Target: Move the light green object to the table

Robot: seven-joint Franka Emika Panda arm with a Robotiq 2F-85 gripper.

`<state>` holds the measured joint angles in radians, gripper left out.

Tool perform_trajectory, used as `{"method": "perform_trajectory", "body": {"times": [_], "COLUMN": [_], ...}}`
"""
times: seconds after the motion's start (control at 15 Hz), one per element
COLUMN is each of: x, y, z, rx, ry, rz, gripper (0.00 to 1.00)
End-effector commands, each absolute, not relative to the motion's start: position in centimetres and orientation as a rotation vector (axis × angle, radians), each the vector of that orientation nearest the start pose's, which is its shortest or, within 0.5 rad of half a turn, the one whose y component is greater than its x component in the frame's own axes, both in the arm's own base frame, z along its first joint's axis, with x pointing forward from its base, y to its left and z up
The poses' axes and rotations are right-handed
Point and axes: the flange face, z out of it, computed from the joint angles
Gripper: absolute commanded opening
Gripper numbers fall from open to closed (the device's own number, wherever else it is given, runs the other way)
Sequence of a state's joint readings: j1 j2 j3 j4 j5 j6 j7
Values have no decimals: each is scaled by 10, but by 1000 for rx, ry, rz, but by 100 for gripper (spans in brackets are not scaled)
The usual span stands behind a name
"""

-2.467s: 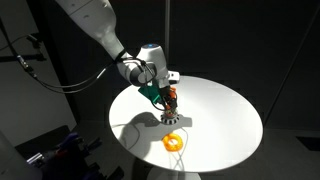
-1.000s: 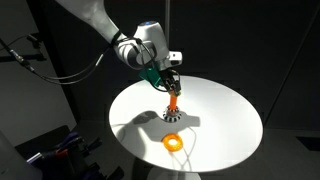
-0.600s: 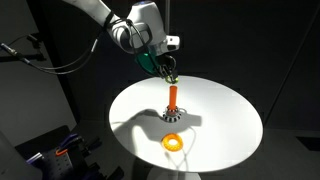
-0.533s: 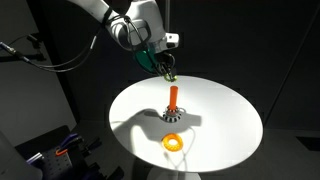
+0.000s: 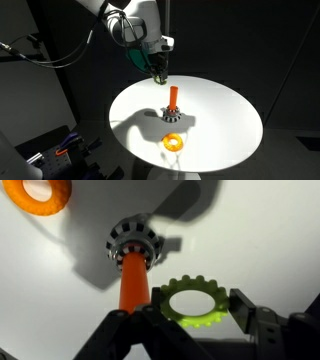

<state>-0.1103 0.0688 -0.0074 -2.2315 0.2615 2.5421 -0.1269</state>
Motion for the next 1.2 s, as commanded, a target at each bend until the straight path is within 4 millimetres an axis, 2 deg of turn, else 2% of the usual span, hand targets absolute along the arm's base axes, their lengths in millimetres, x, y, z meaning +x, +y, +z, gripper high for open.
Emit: {"method": "perform_trajectory", "body": {"times": [0.0,0.47,0.53,0.73,1.13], "x": [543,538,537,537,536], "y": [-68,-73,-73,-76,-91], "z": [347,296,291,279,275], "rx": [-2966,-3001,-3005,-3015,-3066], "ry": [248,261,266,278,296], "rz": [-294,-325,-330,-330,-172], "gripper": [44,44,92,100,100]}}
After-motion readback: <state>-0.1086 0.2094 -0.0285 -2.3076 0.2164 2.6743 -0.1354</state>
